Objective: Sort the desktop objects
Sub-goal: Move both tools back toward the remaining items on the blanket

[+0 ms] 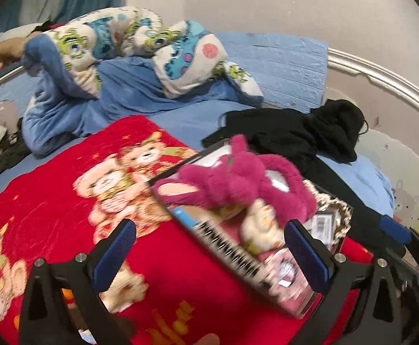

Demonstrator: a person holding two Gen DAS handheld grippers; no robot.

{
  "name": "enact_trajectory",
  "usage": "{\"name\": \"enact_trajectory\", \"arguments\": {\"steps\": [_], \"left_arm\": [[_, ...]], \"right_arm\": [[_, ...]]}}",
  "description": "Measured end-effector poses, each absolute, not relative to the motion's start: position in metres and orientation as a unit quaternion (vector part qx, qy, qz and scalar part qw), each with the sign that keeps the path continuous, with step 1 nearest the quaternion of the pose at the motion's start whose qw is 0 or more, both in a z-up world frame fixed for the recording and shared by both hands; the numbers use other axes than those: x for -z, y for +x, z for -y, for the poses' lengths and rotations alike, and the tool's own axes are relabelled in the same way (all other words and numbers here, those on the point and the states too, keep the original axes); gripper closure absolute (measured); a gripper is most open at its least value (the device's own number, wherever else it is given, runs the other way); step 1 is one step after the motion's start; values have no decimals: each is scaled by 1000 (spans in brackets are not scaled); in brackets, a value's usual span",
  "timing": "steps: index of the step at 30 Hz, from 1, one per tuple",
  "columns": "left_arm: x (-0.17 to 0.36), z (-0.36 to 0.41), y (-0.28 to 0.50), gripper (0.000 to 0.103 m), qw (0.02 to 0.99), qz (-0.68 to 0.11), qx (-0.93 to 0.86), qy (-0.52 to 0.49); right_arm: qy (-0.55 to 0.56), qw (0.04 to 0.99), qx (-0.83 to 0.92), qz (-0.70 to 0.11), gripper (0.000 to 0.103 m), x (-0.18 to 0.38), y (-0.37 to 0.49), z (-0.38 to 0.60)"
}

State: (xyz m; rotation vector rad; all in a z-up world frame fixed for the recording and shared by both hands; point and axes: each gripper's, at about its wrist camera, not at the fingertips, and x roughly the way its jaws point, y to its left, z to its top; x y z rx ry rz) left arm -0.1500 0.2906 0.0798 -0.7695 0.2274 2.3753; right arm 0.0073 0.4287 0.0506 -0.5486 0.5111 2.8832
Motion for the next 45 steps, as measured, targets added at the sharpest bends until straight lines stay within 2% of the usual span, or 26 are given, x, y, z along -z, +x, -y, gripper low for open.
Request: {"name": "enact_trajectory", "arguments": {"steps": [11, 23, 33, 39, 45], "left_arm": [[-37, -151, -152, 0, 205, -98, -919, -323], [-49, -33, -171, 0, 109, -69, -948, -292], [-27, 28, -178, 0, 54, -76, -953, -289], [-7, 47, -182, 0, 55, -59, -948, -307], [15, 40, -191, 0, 45, -75, -937, -338]], "right_arm": [[-185, 29, -967, -173, 0, -50, -22, -382], [-224, -13, -964, -145, 0, -29, -60, -322], [-224, -12, -963, -153, 0, -19, -75, -311], [-225, -44, -963, -145, 0, -13, -83, -289], [-211, -98, -965, -121, 0, -14, -91, -255]]}}
